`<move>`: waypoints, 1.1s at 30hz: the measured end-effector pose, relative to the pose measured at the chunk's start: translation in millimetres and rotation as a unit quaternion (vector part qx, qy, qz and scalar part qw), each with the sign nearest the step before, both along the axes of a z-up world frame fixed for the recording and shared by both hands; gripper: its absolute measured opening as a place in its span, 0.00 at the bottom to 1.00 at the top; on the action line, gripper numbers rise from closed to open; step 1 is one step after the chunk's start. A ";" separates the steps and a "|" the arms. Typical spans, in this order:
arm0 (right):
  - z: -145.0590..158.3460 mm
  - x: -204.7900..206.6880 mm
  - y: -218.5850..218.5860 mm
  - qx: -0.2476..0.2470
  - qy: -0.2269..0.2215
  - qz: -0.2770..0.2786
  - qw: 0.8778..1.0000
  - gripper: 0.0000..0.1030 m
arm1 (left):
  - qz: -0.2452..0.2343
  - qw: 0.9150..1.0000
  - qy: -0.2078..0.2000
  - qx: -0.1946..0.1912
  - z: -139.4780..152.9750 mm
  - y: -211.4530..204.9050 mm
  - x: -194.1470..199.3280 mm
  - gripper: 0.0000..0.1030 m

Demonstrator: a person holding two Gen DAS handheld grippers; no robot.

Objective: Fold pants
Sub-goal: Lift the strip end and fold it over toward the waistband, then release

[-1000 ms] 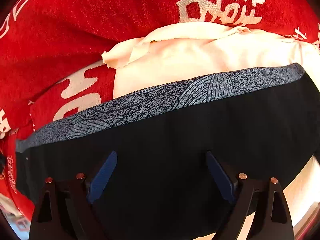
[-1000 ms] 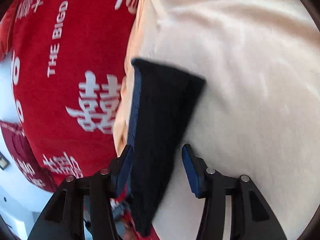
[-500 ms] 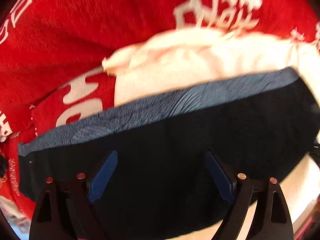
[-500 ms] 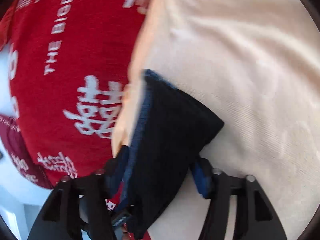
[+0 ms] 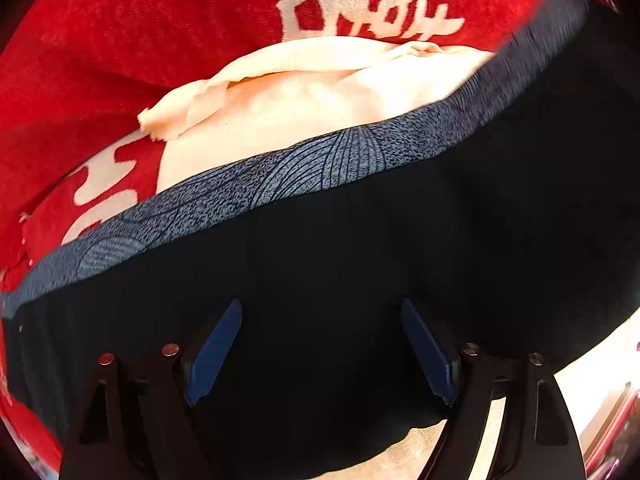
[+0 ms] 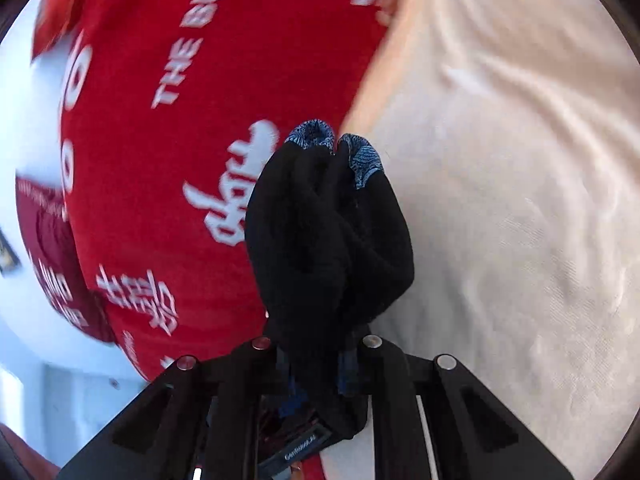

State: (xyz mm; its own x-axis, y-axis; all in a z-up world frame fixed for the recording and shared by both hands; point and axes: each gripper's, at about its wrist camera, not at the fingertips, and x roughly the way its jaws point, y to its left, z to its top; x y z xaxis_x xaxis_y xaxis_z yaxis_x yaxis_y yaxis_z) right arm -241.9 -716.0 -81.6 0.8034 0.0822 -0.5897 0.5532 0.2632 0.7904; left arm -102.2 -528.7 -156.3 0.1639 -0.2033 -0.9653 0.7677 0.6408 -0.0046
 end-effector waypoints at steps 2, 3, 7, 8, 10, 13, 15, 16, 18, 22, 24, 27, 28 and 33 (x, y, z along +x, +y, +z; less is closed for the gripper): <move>21.5 18.2 11.5 -0.041 0.016 0.035 0.998 0.14 | -0.010 1.000 0.021 -0.008 1.3 4.7 5.8 0.81; 35.6 31.6 21.6 -0.068 0.026 0.060 0.996 0.14 | -0.010 0.999 0.033 -0.005 3.2 9.1 9.5 0.81; 76.1 69.2 66.5 -0.162 0.063 0.139 0.975 0.14 | 0.046 0.999 0.019 -0.020 26.2 71.4 40.7 0.81; 84.6 78.8 80.6 -0.183 0.073 0.157 0.968 0.14 | 0.062 0.998 0.010 -0.018 30.4 92.3 51.0 0.81; 97.2 105.6 114.0 -0.229 0.101 0.195 0.948 0.14 | 0.101 0.995 0.000 -0.004 34.2 138.7 75.3 0.81; 92.3 138.0 168.0 -0.280 0.136 0.241 0.919 0.14 | 0.149 0.988 0.000 0.034 26.0 208.7 111.3 0.81; 77.3 158.8 206.7 -0.299 0.156 0.271 0.902 0.14 | 0.168 0.984 -0.007 0.058 15.5 249.6 132.1 0.81; 66.7 172.1 233.4 -0.309 0.173 0.286 0.890 0.15 | 0.178 0.982 -0.008 0.068 11.6 271.3 138.5 0.81; 38.4 191.3 274.9 -0.329 0.200 0.312 0.869 0.22 | 0.197 0.977 -0.005 0.082 4.4 302.0 148.3 0.81; -51.1 221.3 374.4 -0.426 0.341 0.389 0.742 0.31 | 0.220 0.972 0.001 0.078 0.1 335.0 164.4 0.81; -58.8 218.9 409.4 -0.499 0.374 0.408 0.667 0.35 | 0.216 0.974 0.001 0.068 4.3 334.3 166.3 0.81; -21.2 205.1 424.7 -0.499 0.331 0.414 0.686 0.53 | 0.206 0.978 0.005 0.038 16.5 316.9 157.7 0.81; -5.2 198.2 419.8 -0.472 0.309 0.413 0.715 0.58 | 0.201 0.979 0.009 0.028 18.1 306.9 156.0 0.81; 14.7 166.1 330.9 -0.206 0.222 0.310 0.901 0.58 | 0.179 0.982 0.042 0.039 -14.1 271.6 147.4 0.86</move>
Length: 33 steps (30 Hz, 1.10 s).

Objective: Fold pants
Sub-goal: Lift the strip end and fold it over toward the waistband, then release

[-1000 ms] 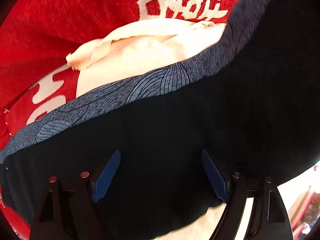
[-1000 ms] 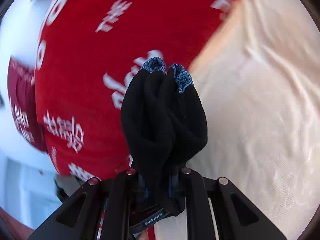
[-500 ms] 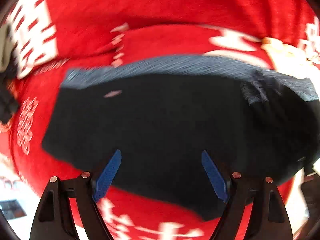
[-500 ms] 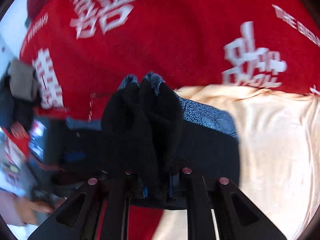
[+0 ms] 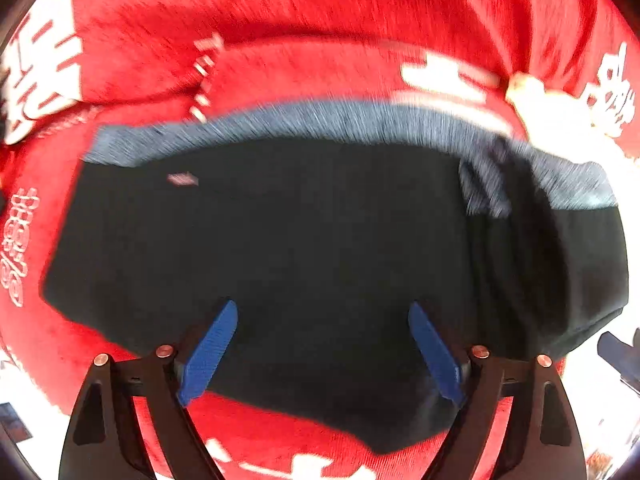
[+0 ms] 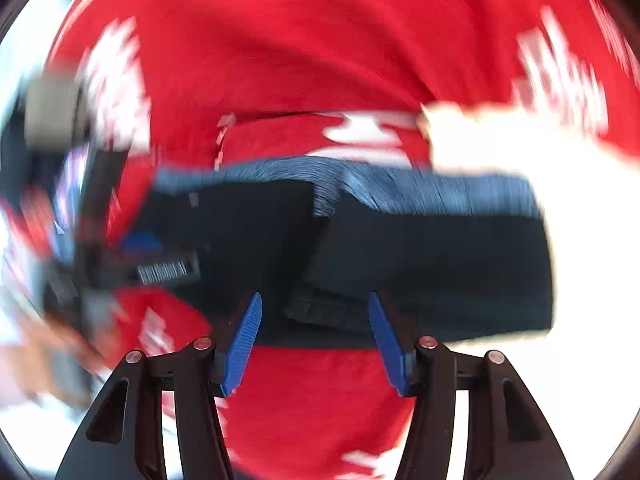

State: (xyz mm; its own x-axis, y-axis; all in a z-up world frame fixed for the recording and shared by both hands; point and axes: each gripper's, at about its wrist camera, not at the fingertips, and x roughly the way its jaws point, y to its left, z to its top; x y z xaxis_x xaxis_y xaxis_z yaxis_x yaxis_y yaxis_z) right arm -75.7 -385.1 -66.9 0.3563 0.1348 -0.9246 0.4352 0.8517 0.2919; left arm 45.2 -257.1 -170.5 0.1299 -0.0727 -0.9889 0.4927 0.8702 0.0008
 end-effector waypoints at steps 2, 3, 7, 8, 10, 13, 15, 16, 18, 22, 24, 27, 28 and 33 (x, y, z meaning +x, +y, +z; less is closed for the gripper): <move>-21.1 -17.9 -37.5 0.116 -0.001 -0.098 0.988 0.58 | 0.001 0.999 -0.034 0.002 -4.4 -1.6 -4.4 0.93; -35.8 -29.9 -54.9 0.183 -0.011 -0.152 0.971 0.58 | 0.000 0.999 -0.038 0.004 -5.3 -1.5 -4.8 0.93; -70.3 -50.1 -75.2 0.288 -0.042 -0.244 0.925 0.58 | 0.005 1.000 -0.028 -0.004 -8.0 3.7 0.8 0.98; -75.1 -51.0 -77.0 0.295 -0.049 -0.253 0.920 0.58 | 0.001 1.000 -0.028 -0.003 -8.7 2.8 2.4 0.98; -81.5 -54.9 -83.7 0.307 -0.065 -0.270 0.910 0.58 | -0.003 1.000 -0.027 0.000 -9.8 1.4 5.7 0.98; -95.5 -53.0 -90.2 0.319 -0.047 -0.296 0.899 0.23 | 0.002 1.000 -0.022 0.004 -7.5 -0.1 5.1 0.98; -103.1 -56.2 -93.3 0.326 -0.029 -0.315 0.891 0.05 | 0.004 1.000 -0.024 0.004 -9.7 1.4 6.7 0.98; -100.8 -56.9 -93.8 0.329 -0.035 -0.320 0.888 0.05 | 0.003 1.000 -0.028 0.003 -10.6 1.6 6.6 0.98; -80.9 -51.6 -91.5 0.337 -0.069 -0.293 0.892 0.05 | 0.003 0.999 -0.036 0.001 -11.0 2.5 5.0 0.99; -70.9 -40.1 -72.7 0.284 -0.028 -0.217 0.933 0.05 | 0.011 0.999 -0.029 0.014 -8.2 3.4 6.3 0.99; -93.1 -35.7 -65.4 0.245 0.028 -0.192 0.950 0.05 | 0.011 0.999 -0.036 0.022 -0.4 5.3 8.7 0.99; -91.5 -29.9 -69.6 0.264 0.039 -0.163 0.950 0.16 | 0.008 0.999 -0.049 0.020 16.4 7.0 13.0 0.99; -84.1 -26.1 -70.9 0.265 0.047 -0.133 0.954 0.33 | 0.009 0.999 -0.049 0.014 24.0 6.0 15.4 0.99; 0.7 -22.8 -116.4 0.213 -0.039 -0.015 0.976 0.50 | -0.009 0.998 -0.056 -0.021 51.9 -18.8 10.3 0.99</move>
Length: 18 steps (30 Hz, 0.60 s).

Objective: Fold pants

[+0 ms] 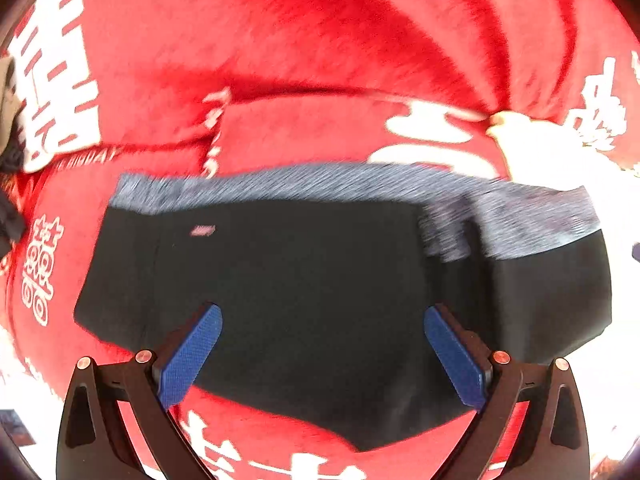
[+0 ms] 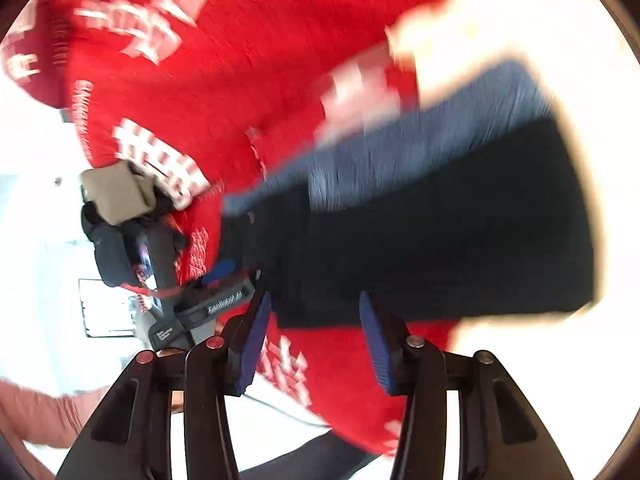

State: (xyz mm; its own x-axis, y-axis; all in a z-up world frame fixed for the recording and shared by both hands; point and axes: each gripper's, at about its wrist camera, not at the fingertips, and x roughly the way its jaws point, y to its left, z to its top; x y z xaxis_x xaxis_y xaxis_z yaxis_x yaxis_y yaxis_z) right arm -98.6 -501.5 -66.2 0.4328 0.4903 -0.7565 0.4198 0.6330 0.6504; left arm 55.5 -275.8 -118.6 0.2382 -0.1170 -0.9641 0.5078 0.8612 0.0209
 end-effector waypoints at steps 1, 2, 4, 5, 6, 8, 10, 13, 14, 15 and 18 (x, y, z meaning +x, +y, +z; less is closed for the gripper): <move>7.9 0.3 -20.5 -0.021 -0.008 -0.016 1.000 0.51 | -0.008 1.000 0.000 -0.008 4.4 -10.6 -3.7 0.99; 9.6 -3.1 -42.6 -0.039 -0.008 -0.040 0.998 0.52 | -0.016 1.000 0.003 -0.020 8.6 -21.9 -8.7 0.99; -3.3 -8.8 -93.6 -0.055 0.007 -0.095 0.994 0.52 | -0.037 0.998 0.013 -0.049 15.4 -46.9 -20.8 0.99; -15.9 -6.6 -112.2 -0.052 0.023 -0.112 0.992 0.52 | -0.047 0.997 0.018 -0.064 16.9 -58.5 -28.5 0.99; -35.0 -6.7 -129.6 -0.030 0.039 -0.122 0.991 0.52 | -0.059 0.995 0.027 -0.081 17.6 -73.5 -37.6 0.99; -62.1 0.0 -143.3 0.008 0.048 -0.118 0.992 0.52 | -0.078 0.991 0.047 -0.101 10.7 -101.2 -48.9 0.99; -85.4 12.5 -145.2 0.051 0.052 -0.098 0.993 0.49 | -0.086 0.990 0.054 -0.099 -0.8 -119.7 -51.6 0.99; -101.9 21.8 -141.8 0.090 0.073 -0.105 0.988 0.38 | -0.091 0.993 0.045 -0.054 -24.5 -127.5 -53.4 0.99; -94.6 20.7 -141.0 0.102 0.060 -0.116 0.986 0.35 | -0.090 0.994 0.047 -0.035 -34.1 -124.5 -54.5 0.99; -83.7 16.9 -140.3 0.106 0.045 -0.121 0.986 0.32 | -0.089 0.994 0.059 -0.021 -48.1 -117.4 -52.3 0.99; -62.2 3.1 -129.8 0.070 0.038 -0.129 0.988 0.32 | -0.077 0.994 0.067 -0.026 -56.4 -93.8 -46.7 1.00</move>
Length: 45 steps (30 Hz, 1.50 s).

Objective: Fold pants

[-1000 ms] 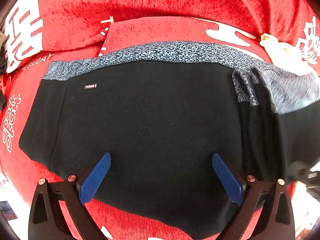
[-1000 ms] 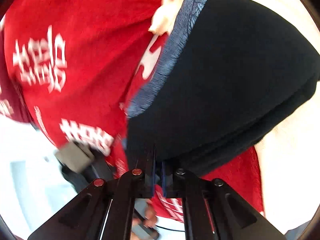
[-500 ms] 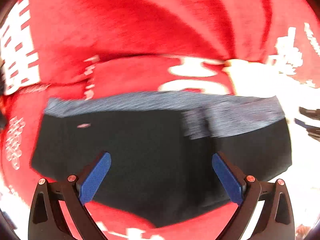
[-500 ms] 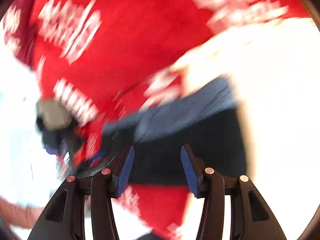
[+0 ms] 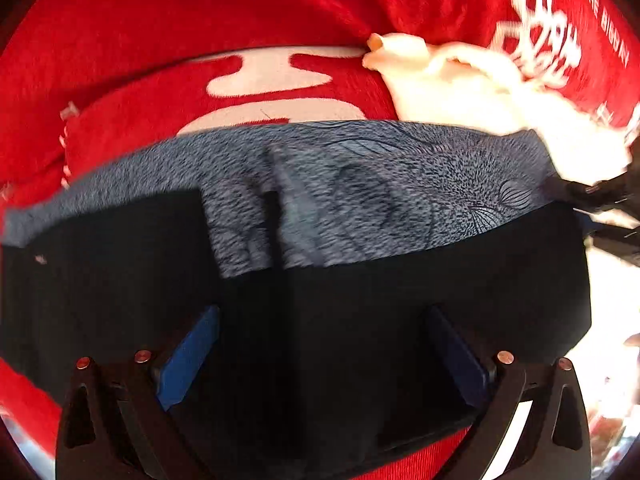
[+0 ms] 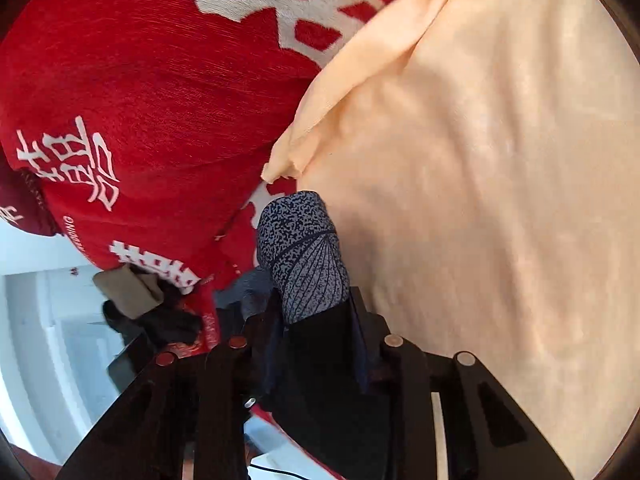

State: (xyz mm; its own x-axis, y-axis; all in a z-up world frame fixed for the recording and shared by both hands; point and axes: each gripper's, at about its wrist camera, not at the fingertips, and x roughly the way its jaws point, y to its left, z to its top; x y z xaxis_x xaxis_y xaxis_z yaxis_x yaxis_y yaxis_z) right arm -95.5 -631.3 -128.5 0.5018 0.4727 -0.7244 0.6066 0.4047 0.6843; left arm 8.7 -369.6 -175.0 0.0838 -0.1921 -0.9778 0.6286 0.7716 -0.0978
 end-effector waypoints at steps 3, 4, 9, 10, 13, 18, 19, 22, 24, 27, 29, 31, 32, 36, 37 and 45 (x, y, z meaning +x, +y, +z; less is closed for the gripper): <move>-15.4 -0.8 5.7 -0.076 0.065 -0.002 0.995 0.36 | -0.007 1.000 -0.018 0.024 9.2 11.5 -0.8 1.00; -21.1 0.7 7.6 -0.076 0.071 -0.013 0.994 0.46 | -0.008 0.999 -0.025 0.030 11.2 18.3 -1.4 1.00; 8.4 -0.5 27.9 -0.141 0.098 -0.013 0.985 0.52 | 0.029 0.999 -0.007 0.023 25.4 58.7 -3.4 1.00; 22.4 -3.2 35.7 -0.169 0.101 0.000 0.980 0.52 | 0.033 0.999 -0.013 0.026 28.6 64.1 -5.2 1.00; 57.0 4.3 71.4 -0.240 0.087 0.048 0.966 0.52 | 0.049 0.998 -0.032 0.037 36.4 83.2 -10.8 1.00; 56.8 38.7 134.7 -0.206 0.029 0.157 0.966 0.39 | 0.094 0.992 -0.032 0.079 34.5 115.1 -3.5 1.00; 47.1 45.8 147.5 -0.190 0.029 0.173 0.966 0.29 | 0.102 0.990 -0.032 0.092 33.0 123.4 -3.1 1.00; -1.4 66.4 194.2 -0.153 0.068 0.217 0.962 0.29 | 0.119 0.986 -0.035 0.109 34.0 145.2 -4.5 1.00; -9.8 62.6 217.5 -0.159 0.075 0.221 0.959 0.29 | 0.130 0.984 -0.028 0.115 33.5 157.5 -6.1 1.00; 0.9 57.5 251.7 -0.179 0.064 0.267 0.945 0.29 | 0.150 0.981 -0.017 0.122 34.3 171.1 -8.8 1.00; 5.2 49.1 261.8 -0.170 0.075 0.292 0.938 0.29 | 0.160 0.980 -0.013 0.119 37.6 176.5 -9.8 1.00; 12.5 37.4 262.5 -0.168 0.086 0.293 0.937 0.30 | 0.167 0.979 -0.008 0.118 40.5 182.8 -10.3 1.00; 15.8 33.0 261.1 -0.175 0.089 0.293 0.936 0.30 | 0.169 0.979 -0.005 0.118 41.0 185.4 -9.9 1.00; 25.4 22.9 253.8 -0.193 0.119 0.280 0.933 0.54 | 0.177 0.977 0.000 0.115 43.1 200.2 -8.6 1.00; 24.7 24.3 253.5 -0.193 0.125 0.275 0.934 0.56 | 0.180 0.977 -0.002 0.114 43.7 204.9 -7.7 1.00; 18.5 21.2 278.4 -0.198 0.173 0.285 0.922 0.67 | 0.201 0.973 -0.004 0.110 41.8 245.0 3.2 1.00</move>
State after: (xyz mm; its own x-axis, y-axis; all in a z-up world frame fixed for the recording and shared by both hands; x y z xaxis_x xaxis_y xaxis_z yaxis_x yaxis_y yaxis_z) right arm -74.4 -352.9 -109.9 -0.0399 0.2523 -0.9668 0.3727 0.9015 0.2199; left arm 11.9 -124.7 -133.2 0.1174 0.0724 -0.9904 0.2714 0.9570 0.1022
